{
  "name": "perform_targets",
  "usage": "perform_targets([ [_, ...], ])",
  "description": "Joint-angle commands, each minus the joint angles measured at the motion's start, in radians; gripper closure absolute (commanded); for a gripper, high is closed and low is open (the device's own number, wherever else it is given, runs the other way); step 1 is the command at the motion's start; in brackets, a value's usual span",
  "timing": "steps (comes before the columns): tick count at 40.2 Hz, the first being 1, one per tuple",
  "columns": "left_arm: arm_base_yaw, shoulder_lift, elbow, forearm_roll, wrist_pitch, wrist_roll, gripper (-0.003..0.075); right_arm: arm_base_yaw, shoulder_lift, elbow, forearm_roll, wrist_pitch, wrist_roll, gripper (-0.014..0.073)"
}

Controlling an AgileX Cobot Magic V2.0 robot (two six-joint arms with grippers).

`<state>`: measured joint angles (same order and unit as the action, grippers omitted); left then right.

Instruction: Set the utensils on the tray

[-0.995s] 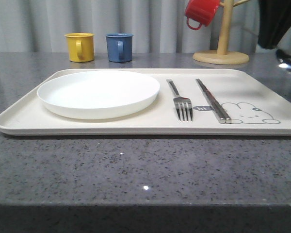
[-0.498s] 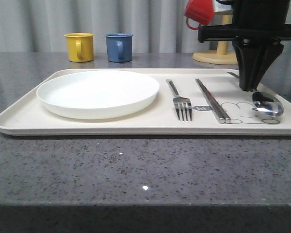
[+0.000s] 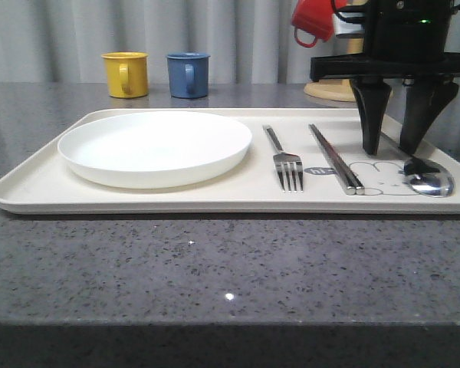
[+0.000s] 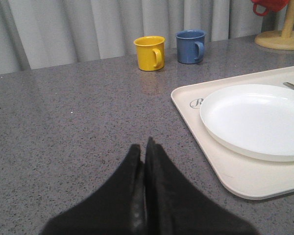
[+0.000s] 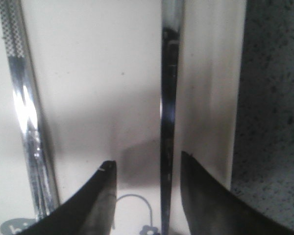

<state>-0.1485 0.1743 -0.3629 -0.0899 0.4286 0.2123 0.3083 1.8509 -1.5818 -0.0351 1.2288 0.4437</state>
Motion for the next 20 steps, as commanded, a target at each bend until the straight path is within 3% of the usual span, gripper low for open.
perform_targets([
  [1,-0.007,0.011,-0.027,-0.012,-0.079,-0.009,0.0738,-0.005,-0.1,-0.079,-0.011,0.052,-0.002,0.0222],
  [11,-0.007,0.011,-0.027,-0.012,-0.079,-0.009,0.0738,0.003,-0.218,-0.229,-0.009,0.106,-0.047,0.0235],
  [20,-0.007,0.011,-0.027,-0.012,-0.079,-0.009,0.0738,0.035,-0.345,-0.214,-0.011,0.064,-0.12,0.0536],
])
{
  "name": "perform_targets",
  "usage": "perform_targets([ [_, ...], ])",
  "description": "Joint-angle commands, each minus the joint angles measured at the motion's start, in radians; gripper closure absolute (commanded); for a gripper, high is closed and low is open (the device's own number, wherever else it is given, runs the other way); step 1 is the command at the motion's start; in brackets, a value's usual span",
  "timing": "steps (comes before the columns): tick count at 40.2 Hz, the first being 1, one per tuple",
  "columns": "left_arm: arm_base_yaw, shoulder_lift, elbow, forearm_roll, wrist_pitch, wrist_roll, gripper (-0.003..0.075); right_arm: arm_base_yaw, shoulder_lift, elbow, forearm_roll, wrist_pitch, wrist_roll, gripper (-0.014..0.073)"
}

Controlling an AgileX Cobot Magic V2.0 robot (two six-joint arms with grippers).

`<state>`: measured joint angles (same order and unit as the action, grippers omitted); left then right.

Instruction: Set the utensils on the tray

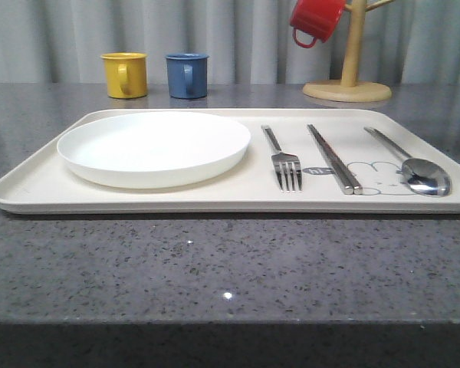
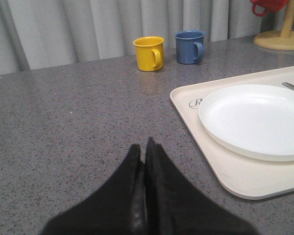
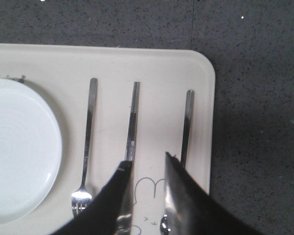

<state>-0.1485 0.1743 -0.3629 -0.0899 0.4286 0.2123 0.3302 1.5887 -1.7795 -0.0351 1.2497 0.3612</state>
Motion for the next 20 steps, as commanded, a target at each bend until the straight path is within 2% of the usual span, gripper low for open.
perform_targets([
  [1,-0.007,0.011,-0.027,-0.012,-0.079,-0.009,0.0738,0.019,-0.104,-0.007,-0.011,0.02,-0.042,0.0561],
  [6,-0.007,0.011,-0.027,-0.012,-0.079,-0.009,0.0738,0.064,-0.215,0.1,-0.036,-0.101,-0.071,0.0662],
  [13,-0.007,0.011,-0.027,-0.012,-0.079,-0.009,0.0738,0.089,-0.417,0.382,-0.069,-0.322,-0.08,0.0662],
  [20,-0.007,0.011,-0.027,-0.012,-0.079,-0.009,0.0738,0.089,-0.673,0.726,-0.182,-0.584,-0.08,0.0662],
])
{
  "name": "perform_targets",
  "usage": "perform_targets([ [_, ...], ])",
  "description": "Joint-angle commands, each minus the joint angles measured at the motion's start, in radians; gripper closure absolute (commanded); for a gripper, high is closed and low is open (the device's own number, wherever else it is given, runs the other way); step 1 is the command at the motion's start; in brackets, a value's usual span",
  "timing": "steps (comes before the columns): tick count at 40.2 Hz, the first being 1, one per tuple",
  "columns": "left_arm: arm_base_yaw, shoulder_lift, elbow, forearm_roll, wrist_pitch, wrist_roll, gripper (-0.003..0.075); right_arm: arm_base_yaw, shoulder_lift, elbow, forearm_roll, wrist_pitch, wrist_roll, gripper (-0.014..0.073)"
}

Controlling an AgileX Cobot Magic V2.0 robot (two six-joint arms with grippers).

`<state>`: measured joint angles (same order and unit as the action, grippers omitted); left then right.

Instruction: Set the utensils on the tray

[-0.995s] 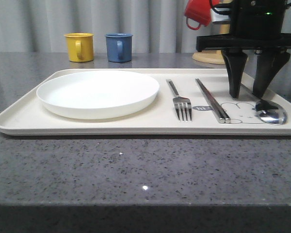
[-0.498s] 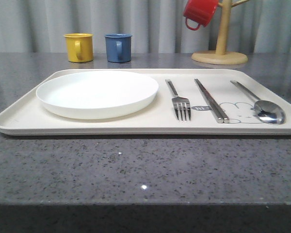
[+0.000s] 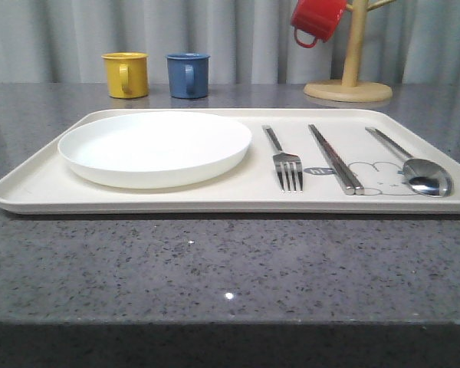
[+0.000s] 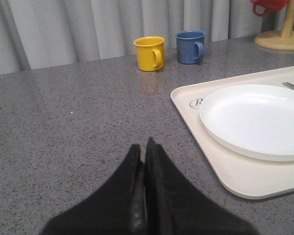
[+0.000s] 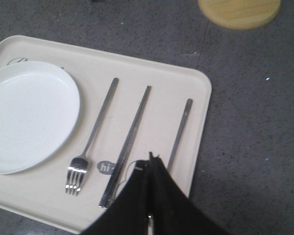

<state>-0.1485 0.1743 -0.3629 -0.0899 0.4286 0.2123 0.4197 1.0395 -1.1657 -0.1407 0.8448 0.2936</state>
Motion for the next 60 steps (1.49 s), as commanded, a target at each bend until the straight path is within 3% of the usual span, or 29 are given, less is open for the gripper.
perform_targets([
  [1,-0.007,0.011,-0.027,-0.012,-0.079,-0.009,0.0738,0.0,-0.165,0.155,-0.098,-0.219,-0.013,0.0662],
  [9,-0.007,0.011,-0.027,-0.012,-0.079,-0.009,0.0738,0.0,-0.456,0.528,-0.151,-0.439,-0.013,0.0662],
  [18,-0.007,0.011,-0.027,-0.012,-0.079,-0.009,0.0738,0.0,-0.746,0.761,-0.118,-0.498,-0.009,0.0662],
  [26,-0.007,0.011,-0.027,-0.012,-0.079,-0.009,0.0738,0.0,-0.872,0.783,-0.1,-0.482,-0.009,0.0662],
  [60,-0.007,0.011,-0.027,-0.012,-0.081,-0.009,0.0738,0.0,-0.875,0.783,-0.1,-0.483,-0.009,0.0662],
])
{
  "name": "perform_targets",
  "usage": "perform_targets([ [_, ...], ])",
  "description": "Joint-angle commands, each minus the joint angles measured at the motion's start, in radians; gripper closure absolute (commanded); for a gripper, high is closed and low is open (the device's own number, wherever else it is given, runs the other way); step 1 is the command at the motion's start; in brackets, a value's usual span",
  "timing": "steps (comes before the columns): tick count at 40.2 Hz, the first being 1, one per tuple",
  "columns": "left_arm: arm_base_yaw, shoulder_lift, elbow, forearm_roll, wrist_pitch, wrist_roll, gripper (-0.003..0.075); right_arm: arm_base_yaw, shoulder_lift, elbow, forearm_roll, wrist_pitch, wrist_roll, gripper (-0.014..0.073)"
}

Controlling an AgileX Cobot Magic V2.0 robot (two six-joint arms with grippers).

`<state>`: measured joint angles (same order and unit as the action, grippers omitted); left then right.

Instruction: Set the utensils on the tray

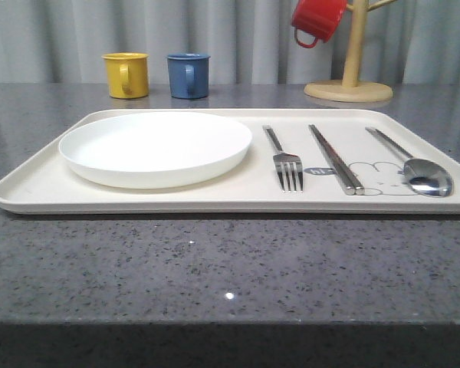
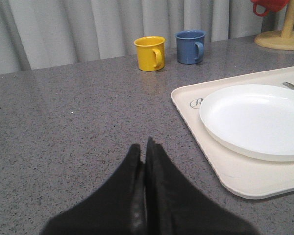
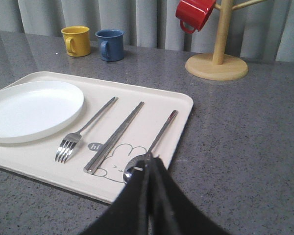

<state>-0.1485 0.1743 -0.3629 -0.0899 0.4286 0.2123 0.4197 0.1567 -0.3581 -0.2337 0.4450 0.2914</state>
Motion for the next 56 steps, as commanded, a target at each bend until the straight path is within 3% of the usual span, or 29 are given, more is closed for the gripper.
perform_targets([
  [1,-0.007,0.011,-0.023,-0.012,-0.085,-0.009,0.0738,0.0,0.008,-0.025,-0.007,-0.084,-0.007,0.0662],
  [15,0.087,-0.201,0.237,-0.005,-0.242,-0.011,0.0738,0.0,0.008,-0.025,-0.007,-0.084,-0.007,0.0662],
  [23,0.124,-0.202,0.371,-0.009,-0.369,-0.012,0.0738,0.0,0.009,-0.025,-0.007,-0.083,-0.007,0.0662],
  [56,0.126,-0.202,0.368,-0.009,-0.345,-0.012,0.0738,0.0,0.009,-0.025,-0.007,-0.083,-0.007,0.0662],
])
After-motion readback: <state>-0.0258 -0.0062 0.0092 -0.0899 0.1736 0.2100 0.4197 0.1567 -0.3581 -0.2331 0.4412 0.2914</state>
